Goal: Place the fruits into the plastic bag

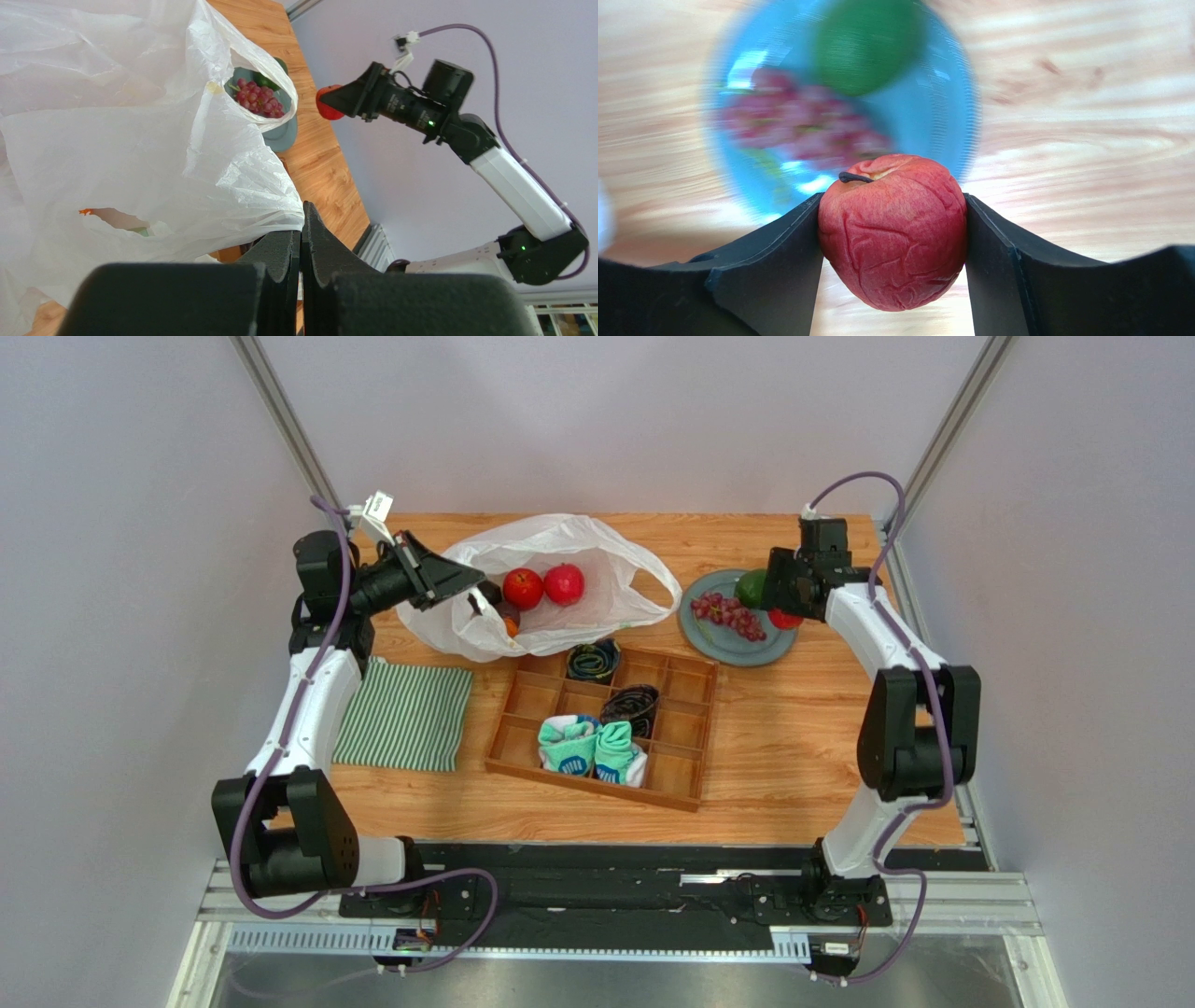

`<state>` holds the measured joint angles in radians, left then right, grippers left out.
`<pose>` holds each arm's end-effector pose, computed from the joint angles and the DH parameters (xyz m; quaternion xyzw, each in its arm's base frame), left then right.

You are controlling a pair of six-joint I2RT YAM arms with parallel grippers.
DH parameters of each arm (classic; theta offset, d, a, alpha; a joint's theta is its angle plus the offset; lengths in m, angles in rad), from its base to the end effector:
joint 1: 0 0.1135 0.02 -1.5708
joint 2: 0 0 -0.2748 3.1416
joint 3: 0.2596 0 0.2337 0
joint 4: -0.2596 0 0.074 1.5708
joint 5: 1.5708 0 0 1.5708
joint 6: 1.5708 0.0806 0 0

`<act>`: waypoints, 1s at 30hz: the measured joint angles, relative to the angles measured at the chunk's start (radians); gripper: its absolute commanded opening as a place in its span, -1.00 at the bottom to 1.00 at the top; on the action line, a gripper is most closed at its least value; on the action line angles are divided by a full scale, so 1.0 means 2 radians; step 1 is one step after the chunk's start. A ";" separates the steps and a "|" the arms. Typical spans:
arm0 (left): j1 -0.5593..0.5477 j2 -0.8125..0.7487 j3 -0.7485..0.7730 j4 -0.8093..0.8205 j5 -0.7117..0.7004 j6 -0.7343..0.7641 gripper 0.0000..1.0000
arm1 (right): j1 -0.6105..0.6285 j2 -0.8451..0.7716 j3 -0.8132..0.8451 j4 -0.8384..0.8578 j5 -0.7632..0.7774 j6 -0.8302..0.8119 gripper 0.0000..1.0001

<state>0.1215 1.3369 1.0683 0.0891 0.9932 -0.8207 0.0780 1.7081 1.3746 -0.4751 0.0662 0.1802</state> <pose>0.3120 -0.0299 0.3576 -0.0342 0.7400 -0.5366 0.4041 0.3965 0.0256 0.2568 0.0597 0.9259 0.0174 0.3726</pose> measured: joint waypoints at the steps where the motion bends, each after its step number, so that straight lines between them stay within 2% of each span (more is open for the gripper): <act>1: 0.000 0.000 0.000 0.000 0.000 0.000 -1.00 | 0.015 -0.017 -0.002 0.009 -0.003 0.004 -0.17; 6: 0.000 0.000 0.000 0.001 0.000 0.000 -1.00 | 0.104 -0.064 -0.004 0.057 -0.021 0.019 -0.17; 9: 0.000 0.000 0.000 0.002 0.000 -0.001 -1.00 | 0.159 -0.055 0.007 0.075 -0.038 0.023 -0.18; 16: 0.000 0.000 0.000 0.003 0.000 -0.002 -1.00 | 0.244 0.072 0.121 0.070 -0.051 0.026 -0.20; 30: 0.000 0.000 -0.003 0.006 0.000 -0.002 -1.00 | 0.334 0.276 0.342 0.086 -0.078 0.108 -0.14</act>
<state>0.1215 1.3369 1.0630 0.1013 0.9932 -0.8246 0.7460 2.2608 2.0583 -0.3027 -0.0902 0.3954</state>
